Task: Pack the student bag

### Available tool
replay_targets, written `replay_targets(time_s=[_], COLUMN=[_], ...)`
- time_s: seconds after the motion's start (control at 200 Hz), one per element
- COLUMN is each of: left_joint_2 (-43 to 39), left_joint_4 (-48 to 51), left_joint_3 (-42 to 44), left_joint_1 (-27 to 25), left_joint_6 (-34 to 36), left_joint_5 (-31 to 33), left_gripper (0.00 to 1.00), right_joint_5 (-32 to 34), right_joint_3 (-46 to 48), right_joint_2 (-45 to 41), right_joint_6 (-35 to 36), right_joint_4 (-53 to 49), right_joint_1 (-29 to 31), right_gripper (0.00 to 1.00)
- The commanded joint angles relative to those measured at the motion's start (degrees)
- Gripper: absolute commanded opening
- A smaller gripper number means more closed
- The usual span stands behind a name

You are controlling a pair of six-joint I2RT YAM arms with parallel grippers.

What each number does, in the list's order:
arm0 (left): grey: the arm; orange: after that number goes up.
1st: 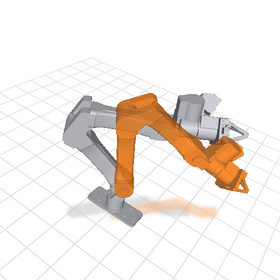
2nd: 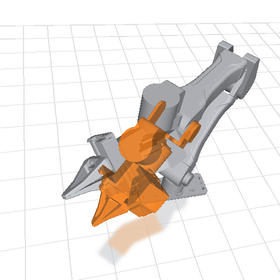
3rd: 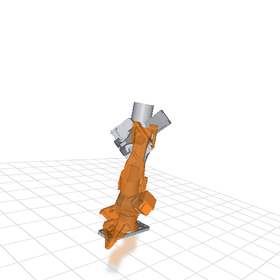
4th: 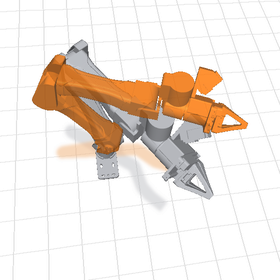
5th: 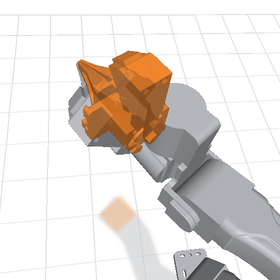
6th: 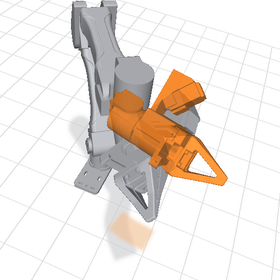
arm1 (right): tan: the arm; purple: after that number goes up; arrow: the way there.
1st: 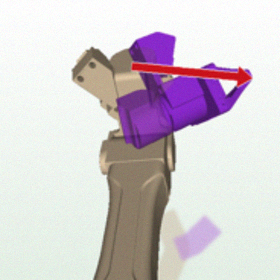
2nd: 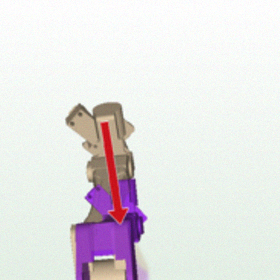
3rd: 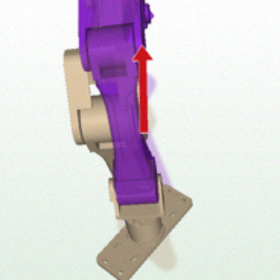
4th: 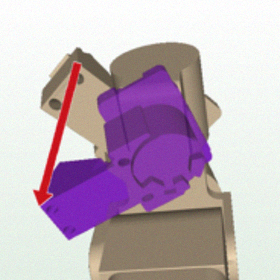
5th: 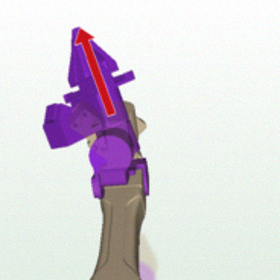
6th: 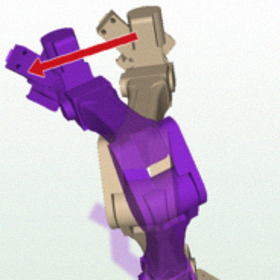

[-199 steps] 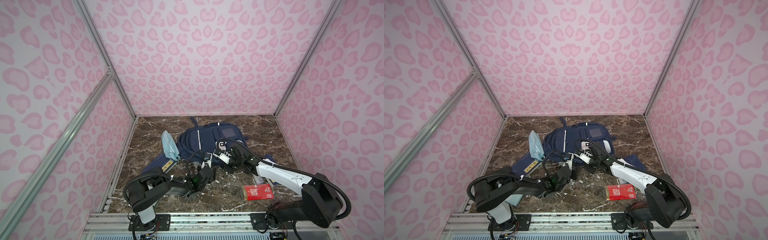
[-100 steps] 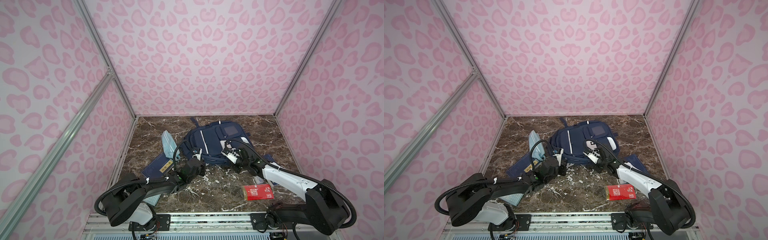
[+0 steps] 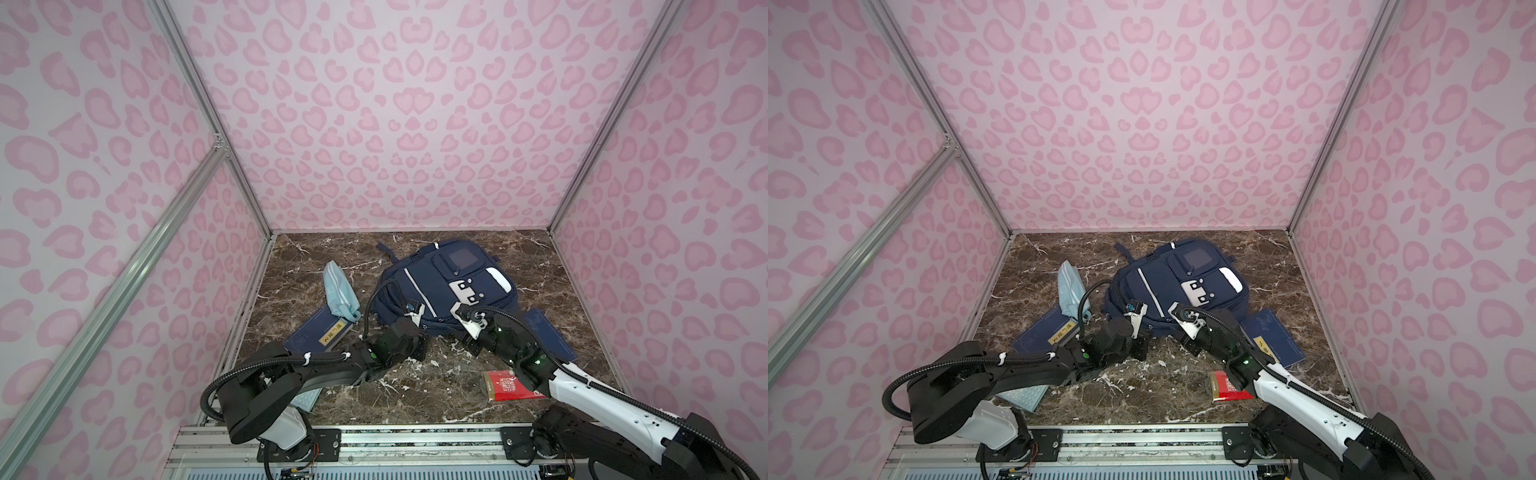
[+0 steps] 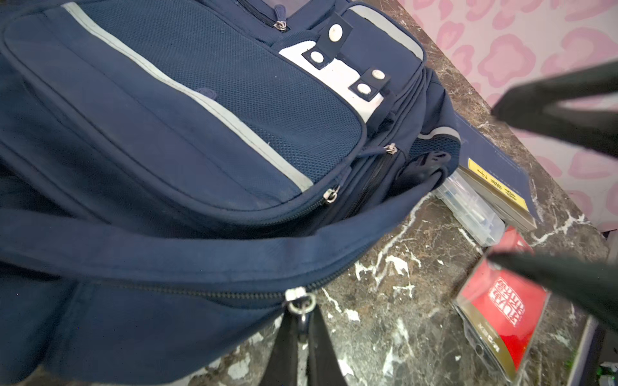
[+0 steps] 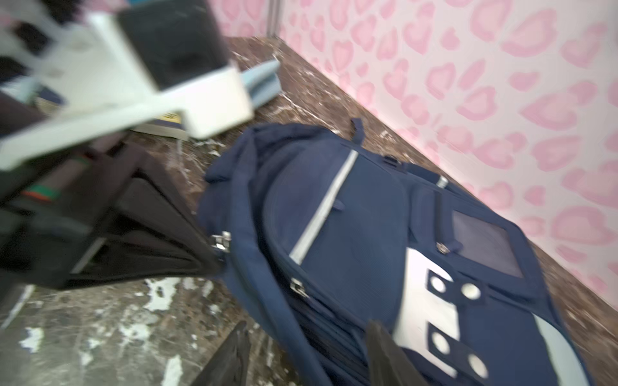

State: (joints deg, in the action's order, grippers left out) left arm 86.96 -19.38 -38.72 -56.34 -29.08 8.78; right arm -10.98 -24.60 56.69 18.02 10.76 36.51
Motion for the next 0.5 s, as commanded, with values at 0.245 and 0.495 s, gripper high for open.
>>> replay_targets(time_s=[0.245, 0.495], left_joint_2=[-3.82, -7.05], left_joint_4=[-0.98, 1.24], left_joint_3=[-0.55, 0.61], left_joint_1=[0.00, 1.14], left_joint_6=[-2.20, -1.97], left_joint_5=[-3.60, -2.52], left_gripper=[0.03, 0.03], right_joint_5=[-1.48, -4.41], right_joint_3=[-5.80, -6.67], right_joint_2=[15.39, 18.36], right_joint_6=[0.57, 1.58], right_joint_4=[5.29, 4.20], right_joint_1=[3.00, 2.86], right_gripper=[0.36, 0.00])
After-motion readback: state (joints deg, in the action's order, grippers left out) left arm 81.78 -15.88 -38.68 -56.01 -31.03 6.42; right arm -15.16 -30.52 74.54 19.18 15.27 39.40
